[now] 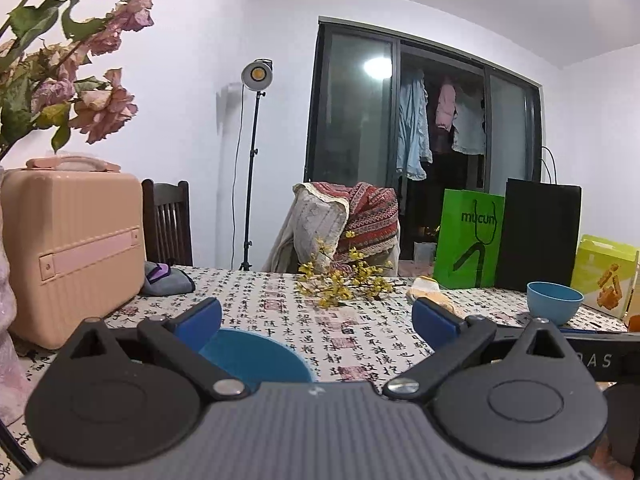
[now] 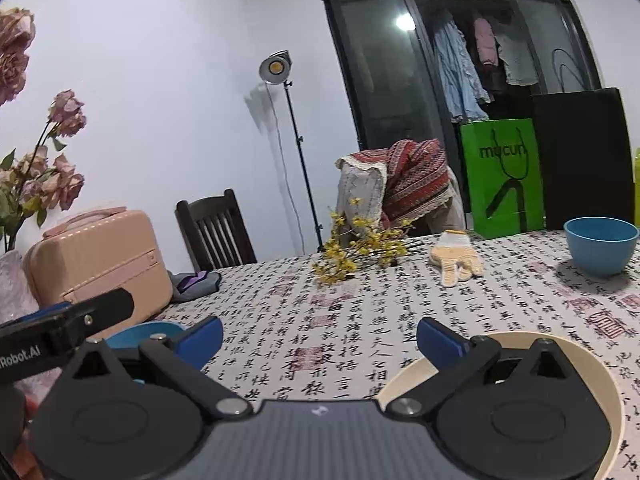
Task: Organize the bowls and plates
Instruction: 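Withdraw both open grippers from the placed blue bowls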
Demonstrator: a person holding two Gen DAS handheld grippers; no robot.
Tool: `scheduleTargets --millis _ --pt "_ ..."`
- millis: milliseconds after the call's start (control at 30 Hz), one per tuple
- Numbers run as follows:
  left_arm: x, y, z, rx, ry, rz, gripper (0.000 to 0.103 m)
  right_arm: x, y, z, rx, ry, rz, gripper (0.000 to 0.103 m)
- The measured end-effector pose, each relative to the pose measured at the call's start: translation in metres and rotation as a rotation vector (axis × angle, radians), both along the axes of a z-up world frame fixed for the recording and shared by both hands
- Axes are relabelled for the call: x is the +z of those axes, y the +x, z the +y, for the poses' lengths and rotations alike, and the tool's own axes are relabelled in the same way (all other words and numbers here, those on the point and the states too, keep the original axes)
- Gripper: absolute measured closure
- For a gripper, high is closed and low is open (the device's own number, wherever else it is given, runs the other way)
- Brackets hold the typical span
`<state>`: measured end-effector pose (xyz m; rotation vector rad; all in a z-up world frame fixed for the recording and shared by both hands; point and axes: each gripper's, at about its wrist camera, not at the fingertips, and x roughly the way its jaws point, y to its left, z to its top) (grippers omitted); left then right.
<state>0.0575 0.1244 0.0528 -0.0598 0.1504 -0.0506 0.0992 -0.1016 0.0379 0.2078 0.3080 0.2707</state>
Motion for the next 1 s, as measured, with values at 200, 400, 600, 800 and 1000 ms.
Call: scheduleTargets --millis 200,400,600,800,1000 --pt "0.000 0.001 -0.007 -0.003 0.007 0.009 0.000 -0.001 -0.002 -0.013 -0.029 0.002 0.002 0.000" --pt "0.001 0.006 -0.015 0.002 0.024 0.032 0.000 -0.001 0.000 -0.025 -0.049 -0.018 0.014 0.000" --pt "0.004 0.011 -0.026 0.001 0.027 0.048 0.000 0.003 0.006 -0.043 -0.080 -0.015 0.027 0.000" --pt "0.007 0.018 -0.036 0.002 0.020 0.076 0.000 0.006 0.016 -0.064 -0.122 -0.001 0.054 0.000" --pt "0.012 0.028 -0.049 -0.002 0.002 0.093 0.000 0.008 0.027 -0.083 -0.140 0.008 0.084 0.000"
